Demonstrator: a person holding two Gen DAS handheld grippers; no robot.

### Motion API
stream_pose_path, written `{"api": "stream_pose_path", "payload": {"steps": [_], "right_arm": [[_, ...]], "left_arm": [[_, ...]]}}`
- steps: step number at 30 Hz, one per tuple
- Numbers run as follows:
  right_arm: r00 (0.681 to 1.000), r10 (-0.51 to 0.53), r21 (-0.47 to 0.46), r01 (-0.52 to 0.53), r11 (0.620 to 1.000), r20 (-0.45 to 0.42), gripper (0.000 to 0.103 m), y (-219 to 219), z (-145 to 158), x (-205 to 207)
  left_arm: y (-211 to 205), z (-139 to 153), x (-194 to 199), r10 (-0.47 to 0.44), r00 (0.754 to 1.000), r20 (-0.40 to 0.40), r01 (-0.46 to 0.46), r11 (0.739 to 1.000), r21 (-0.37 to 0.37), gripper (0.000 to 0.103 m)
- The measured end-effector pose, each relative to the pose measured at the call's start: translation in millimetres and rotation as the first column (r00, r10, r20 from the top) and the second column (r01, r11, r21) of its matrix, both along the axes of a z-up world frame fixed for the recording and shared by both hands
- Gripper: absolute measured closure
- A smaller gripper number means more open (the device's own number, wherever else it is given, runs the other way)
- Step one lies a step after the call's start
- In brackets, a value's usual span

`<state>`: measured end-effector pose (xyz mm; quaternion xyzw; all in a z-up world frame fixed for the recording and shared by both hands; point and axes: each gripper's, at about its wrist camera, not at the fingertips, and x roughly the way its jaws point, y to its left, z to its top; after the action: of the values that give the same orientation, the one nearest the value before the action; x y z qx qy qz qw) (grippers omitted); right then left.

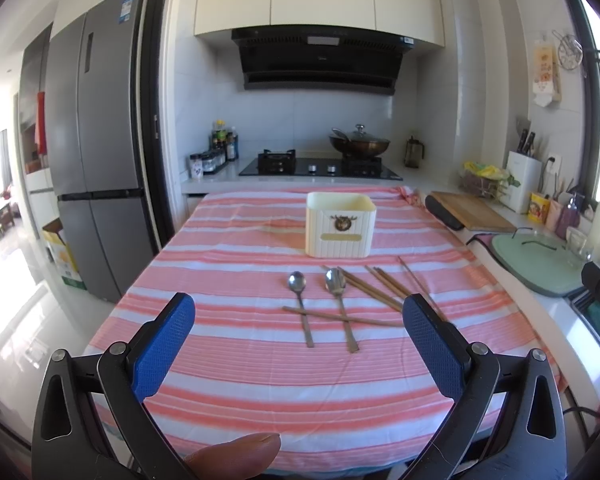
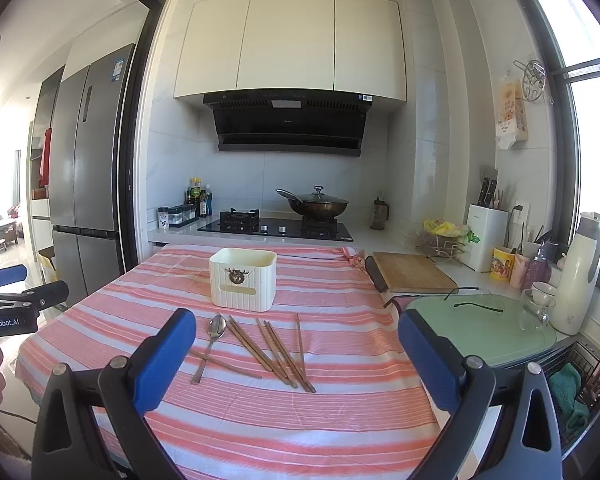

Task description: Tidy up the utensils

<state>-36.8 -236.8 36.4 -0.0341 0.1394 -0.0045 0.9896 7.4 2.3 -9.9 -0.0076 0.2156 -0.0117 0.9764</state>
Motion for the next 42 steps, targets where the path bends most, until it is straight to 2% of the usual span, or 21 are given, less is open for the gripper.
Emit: {"api": "stream_pose_path", "payload": {"steps": [42], "right_arm": [[1.000, -0.001, 0.006, 0.001, 1.000, -0.020, 0.000, -1.1, -6.1, 5.3]], "left_arm": [[-0.3, -5.1, 5.9, 0.008, 1.000, -0.025, -0.008, 1.000, 0.000, 0.000]]}}
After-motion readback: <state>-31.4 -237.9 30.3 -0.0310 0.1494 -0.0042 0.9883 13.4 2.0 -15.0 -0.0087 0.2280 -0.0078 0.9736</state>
